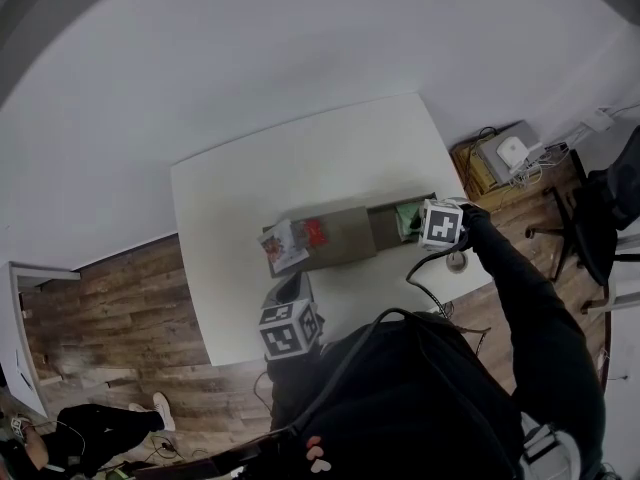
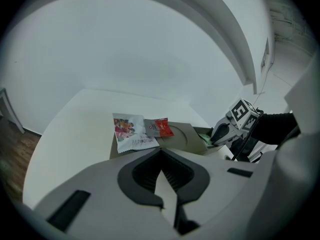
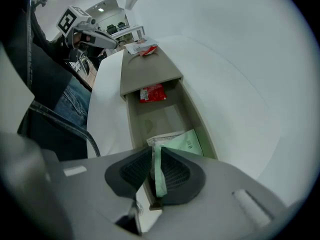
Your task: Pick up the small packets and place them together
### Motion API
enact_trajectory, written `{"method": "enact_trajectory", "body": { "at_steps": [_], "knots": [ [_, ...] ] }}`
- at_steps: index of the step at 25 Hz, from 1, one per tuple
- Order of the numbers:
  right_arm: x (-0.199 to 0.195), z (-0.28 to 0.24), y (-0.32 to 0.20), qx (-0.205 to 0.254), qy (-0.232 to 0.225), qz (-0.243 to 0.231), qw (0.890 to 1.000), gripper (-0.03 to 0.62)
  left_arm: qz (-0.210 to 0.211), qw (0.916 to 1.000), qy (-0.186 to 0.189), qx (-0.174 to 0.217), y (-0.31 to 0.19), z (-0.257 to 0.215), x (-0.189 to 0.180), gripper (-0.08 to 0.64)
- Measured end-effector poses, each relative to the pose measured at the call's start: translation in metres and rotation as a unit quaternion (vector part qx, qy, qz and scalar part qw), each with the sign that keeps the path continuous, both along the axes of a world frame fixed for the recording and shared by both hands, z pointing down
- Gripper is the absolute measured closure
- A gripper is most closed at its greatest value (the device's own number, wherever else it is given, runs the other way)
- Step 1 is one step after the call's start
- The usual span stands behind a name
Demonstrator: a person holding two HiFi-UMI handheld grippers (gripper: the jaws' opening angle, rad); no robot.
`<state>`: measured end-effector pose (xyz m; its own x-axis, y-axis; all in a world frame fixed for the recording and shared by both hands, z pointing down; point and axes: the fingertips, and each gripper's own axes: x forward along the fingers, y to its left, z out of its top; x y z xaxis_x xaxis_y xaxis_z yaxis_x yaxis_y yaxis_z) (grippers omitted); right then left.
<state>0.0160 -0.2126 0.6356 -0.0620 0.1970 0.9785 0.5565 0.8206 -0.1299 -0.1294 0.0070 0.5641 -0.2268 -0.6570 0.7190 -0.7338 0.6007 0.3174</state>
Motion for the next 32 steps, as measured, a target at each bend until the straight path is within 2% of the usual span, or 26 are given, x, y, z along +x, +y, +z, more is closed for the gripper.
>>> {"method": "enact_trajectory", "body": {
  "at_steps": [2, 10, 24, 32],
  "knots": [
    [-0.003, 0.001, 0.0, 0.005, -0.005, -0.005, 1.0, 0.555, -0.001, 1.0, 0.0, 0.0, 0.0, 0.0, -0.001, 0.561],
    [-0.005, 0.0, -0.003, 0.008, -0.015, 0.001, 1.0, 0.584, 0.001, 1.0, -0.001, 0.001, 0.0, 0.001, -0.004, 0.561],
    [-0.007, -0.028, -0.014, 0.015, -0.057, 0.027, 0.998, 0.589, 0.009, 1.0, -0.003, 0.003, -0.003, -0.001, -0.001, 0.561],
    [-0.007, -0.044, -0.012, 0.005, -0.077, 0.036, 0.996, 0.59, 0.01, 0.9999, -0.004, 0.002, -0.001, -0.001, 0.0, 0.561]
  ]
}}
